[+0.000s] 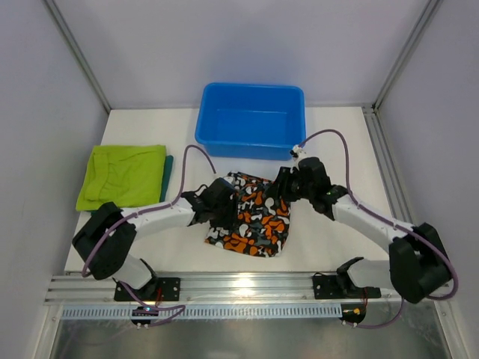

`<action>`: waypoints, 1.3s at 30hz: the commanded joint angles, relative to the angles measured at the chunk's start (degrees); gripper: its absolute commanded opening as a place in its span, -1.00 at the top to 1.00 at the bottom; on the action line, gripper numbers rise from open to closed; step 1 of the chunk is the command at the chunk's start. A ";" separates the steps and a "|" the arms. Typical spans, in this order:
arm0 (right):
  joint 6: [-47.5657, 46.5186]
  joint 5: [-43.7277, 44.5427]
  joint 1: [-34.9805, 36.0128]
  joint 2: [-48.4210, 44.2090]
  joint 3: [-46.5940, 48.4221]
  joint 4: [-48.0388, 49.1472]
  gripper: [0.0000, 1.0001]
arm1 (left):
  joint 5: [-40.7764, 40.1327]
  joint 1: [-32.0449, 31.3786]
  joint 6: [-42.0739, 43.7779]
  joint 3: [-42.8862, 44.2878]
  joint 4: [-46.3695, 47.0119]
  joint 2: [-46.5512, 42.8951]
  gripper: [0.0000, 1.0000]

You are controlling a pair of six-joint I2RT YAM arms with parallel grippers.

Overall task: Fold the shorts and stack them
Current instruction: Smooth out the shorts at the center of the board.

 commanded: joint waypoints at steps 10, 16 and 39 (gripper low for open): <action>-4.48 -4.65 -6.07 23.82 2.77 10.09 0.16 | -5.76 0.75 0.27 -2.01 -0.52 6.37 0.08; -6.76 -5.69 -11.15 20.83 1.80 6.23 0.11 | -5.94 1.19 -0.52 -2.53 -1.93 3.38 0.09; 3.78 0.26 11.93 -2.89 -11.53 4.19 0.04 | 6.89 10.15 9.33 19.79 0.07 15.22 0.10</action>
